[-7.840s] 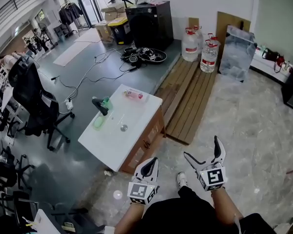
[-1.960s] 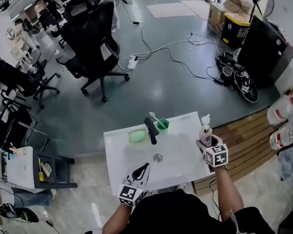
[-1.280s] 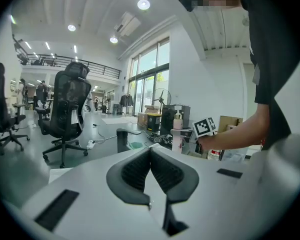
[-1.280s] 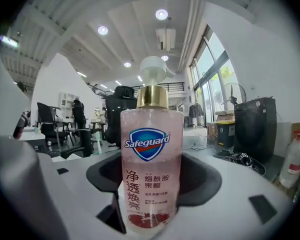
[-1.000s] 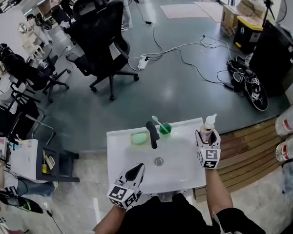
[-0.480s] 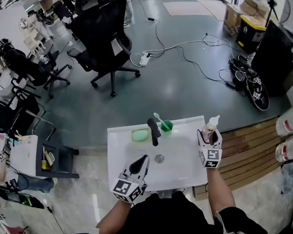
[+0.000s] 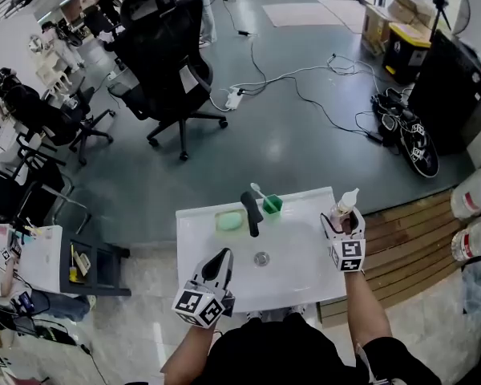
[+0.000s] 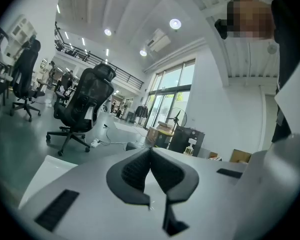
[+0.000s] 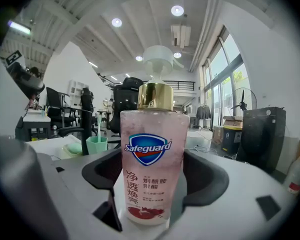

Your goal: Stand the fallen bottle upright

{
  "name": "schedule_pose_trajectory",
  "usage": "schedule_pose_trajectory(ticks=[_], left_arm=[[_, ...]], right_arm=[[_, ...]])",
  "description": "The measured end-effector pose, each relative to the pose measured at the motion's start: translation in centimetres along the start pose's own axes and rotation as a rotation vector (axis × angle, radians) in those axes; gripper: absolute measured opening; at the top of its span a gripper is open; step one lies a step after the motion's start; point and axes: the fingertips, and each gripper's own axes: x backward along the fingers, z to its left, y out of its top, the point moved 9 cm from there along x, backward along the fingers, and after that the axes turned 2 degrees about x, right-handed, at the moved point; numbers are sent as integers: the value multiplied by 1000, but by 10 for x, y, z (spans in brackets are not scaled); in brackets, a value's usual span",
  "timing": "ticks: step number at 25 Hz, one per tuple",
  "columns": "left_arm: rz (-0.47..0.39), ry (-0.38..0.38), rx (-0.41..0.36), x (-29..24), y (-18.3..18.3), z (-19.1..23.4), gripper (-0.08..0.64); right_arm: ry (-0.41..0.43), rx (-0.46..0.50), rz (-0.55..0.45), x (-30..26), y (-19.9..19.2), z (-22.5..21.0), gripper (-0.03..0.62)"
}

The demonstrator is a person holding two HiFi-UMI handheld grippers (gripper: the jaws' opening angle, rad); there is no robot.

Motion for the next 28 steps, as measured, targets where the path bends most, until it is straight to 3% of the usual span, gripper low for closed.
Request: schedule_pose_trajectory(ticks=[7, 10, 16, 21, 25, 28], left_arm=[[19, -13, -15, 5, -8, -1, 18], [26, -23, -6, 7, -8, -4, 18], [64, 7, -80, 6, -14, 4, 18], [99, -34, -183, 0, -16, -7, 18], [107, -84, -246, -5, -13, -19, 18], [113, -100, -323, -6, -11, -27, 18]], right_arm=[[26, 0, 9, 17, 4, 6, 457], [17, 7, 2, 35, 13, 6, 460], [6, 3, -30, 74, 39, 22, 451], [31, -11, -83, 107, 74, 53, 360], [63, -13, -111, 118, 91, 80, 212], [68, -8, -110, 119, 97, 92, 164]])
